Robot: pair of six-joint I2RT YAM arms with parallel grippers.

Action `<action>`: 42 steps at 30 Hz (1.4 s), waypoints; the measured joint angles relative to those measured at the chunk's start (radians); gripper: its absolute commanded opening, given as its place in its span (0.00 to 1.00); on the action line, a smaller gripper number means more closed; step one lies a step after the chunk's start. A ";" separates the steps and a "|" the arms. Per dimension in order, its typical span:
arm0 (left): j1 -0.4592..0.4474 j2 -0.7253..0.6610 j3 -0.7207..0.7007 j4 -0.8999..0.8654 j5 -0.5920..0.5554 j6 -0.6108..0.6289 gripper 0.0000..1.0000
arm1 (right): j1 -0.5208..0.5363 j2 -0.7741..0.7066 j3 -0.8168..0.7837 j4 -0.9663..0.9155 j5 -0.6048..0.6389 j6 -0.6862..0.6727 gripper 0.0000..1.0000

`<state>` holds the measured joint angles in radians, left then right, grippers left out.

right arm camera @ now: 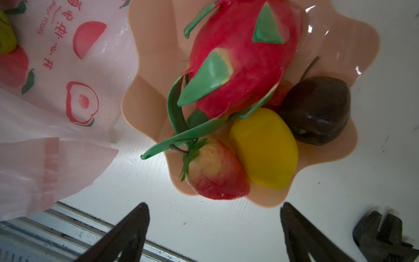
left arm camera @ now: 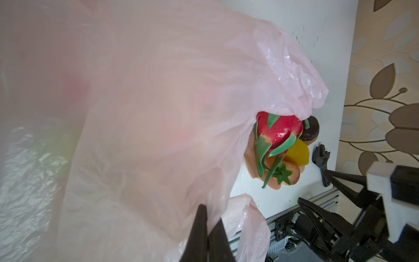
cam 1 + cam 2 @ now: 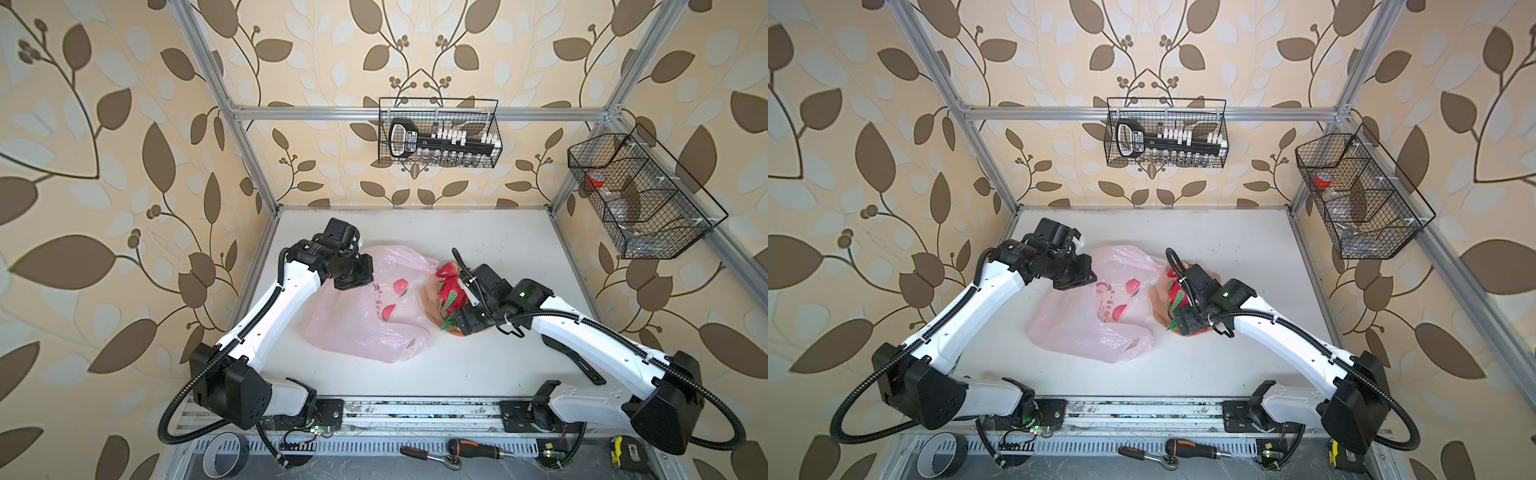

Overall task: Place the fruits into the plastic bag
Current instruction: Pick up the fruit from the plate.

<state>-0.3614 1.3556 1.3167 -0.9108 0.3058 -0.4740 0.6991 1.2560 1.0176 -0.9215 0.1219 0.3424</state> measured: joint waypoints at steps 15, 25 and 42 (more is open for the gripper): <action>0.000 0.000 0.000 0.000 0.000 0.000 0.00 | -0.034 0.061 -0.079 0.092 -0.047 -0.012 0.84; 0.000 -0.001 0.000 0.000 0.000 -0.001 0.00 | -0.035 0.084 -0.098 0.141 -0.060 -0.019 0.82; 0.000 -0.005 0.000 0.002 0.000 -0.002 0.00 | -0.039 0.105 -0.138 0.175 -0.058 -0.019 0.74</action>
<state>-0.3614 1.3502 1.3167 -0.9085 0.3054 -0.4755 0.6605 1.3609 0.8791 -0.7464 0.0635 0.3237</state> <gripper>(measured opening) 0.046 0.744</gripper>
